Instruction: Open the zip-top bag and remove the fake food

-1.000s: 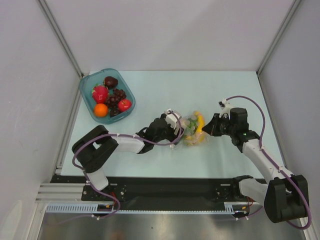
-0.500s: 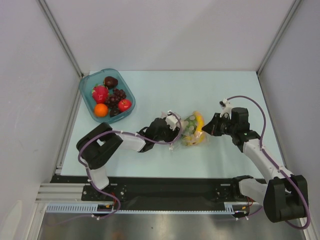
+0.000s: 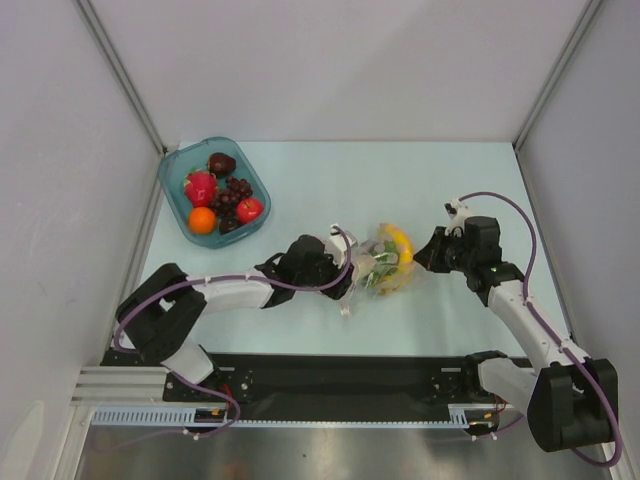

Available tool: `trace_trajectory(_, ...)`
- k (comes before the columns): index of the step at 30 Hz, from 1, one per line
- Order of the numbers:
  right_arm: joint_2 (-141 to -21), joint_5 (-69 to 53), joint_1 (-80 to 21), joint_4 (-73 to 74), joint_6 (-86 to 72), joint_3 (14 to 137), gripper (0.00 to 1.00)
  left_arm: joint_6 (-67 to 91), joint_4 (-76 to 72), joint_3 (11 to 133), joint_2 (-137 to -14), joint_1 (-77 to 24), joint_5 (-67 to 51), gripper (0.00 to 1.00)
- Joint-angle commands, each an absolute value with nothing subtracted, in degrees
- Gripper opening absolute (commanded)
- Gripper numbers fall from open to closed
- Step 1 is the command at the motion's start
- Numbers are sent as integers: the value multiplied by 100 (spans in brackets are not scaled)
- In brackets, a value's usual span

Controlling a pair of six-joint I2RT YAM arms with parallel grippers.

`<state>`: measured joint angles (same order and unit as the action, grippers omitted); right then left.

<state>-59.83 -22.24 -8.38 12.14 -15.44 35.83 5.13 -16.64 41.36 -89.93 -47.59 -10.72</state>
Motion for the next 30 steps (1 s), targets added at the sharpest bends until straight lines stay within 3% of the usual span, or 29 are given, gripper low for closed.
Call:
trace_trajectory(1,-5854,-1811,-800,1283,-1415,3858,0,554,-889,4429,-8710,-4746,-1590,2)
trace_trajectory(13,-5810,-1547,-800,1380,-1362,3867,0,686,-71,4386,-7604,-4676,-1776,2)
trace_trajectory(30,-5818,-1494,-800,1380,-1362,3885,0,1045,1818,4333,-6022,-4342,-826,2)
